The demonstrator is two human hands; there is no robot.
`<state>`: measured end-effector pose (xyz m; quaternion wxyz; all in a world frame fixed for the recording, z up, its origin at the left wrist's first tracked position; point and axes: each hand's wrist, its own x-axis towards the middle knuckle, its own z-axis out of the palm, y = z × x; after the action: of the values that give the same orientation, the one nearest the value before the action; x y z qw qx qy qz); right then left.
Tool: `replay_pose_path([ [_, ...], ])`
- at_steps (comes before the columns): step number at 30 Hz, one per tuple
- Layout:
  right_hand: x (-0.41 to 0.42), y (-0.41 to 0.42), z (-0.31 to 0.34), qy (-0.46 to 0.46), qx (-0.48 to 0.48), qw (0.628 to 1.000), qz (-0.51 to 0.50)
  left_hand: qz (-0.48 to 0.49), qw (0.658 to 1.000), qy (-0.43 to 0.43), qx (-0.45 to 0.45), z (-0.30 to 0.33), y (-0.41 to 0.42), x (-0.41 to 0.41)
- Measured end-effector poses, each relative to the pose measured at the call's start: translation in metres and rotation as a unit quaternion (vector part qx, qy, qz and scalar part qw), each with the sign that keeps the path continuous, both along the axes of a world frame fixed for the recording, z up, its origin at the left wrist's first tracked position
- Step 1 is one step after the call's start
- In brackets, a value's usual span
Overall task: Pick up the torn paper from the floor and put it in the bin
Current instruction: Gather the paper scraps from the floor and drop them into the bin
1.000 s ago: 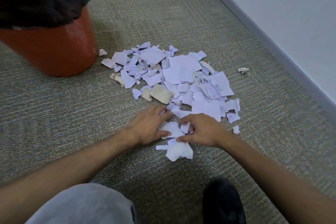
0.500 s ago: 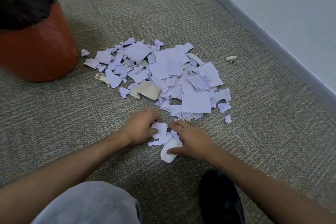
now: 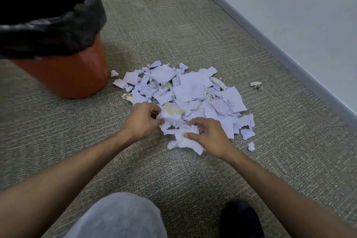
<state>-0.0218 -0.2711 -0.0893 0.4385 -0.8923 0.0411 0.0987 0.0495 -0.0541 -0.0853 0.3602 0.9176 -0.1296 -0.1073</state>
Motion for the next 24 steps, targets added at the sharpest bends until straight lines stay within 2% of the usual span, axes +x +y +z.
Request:
replay_pose_path([
  [10, 0.08, 0.064, 0.104, -0.142, 0.074, 0.987, 0.005, 0.134, 0.977, -0.139, -0.09, 0.116, 0.056, 0.031],
  [13, 0.108, 0.096, 0.134, -0.173, 0.079, 0.982, 0.018, 0.21, 0.956, -0.179, -0.103, 0.149, 0.082, 0.042],
  [18, 0.157, 0.161, 0.181, -0.22, 0.095, 0.97, 0.043, 0.322, 0.909, -0.257, -0.068, 0.192, 0.135, 0.072],
  [24, 0.219, 0.23, 0.213, -0.25, 0.071, 0.964, 0.055, 0.441, 0.869, -0.221, -0.043, 0.214, 0.184, 0.107],
])
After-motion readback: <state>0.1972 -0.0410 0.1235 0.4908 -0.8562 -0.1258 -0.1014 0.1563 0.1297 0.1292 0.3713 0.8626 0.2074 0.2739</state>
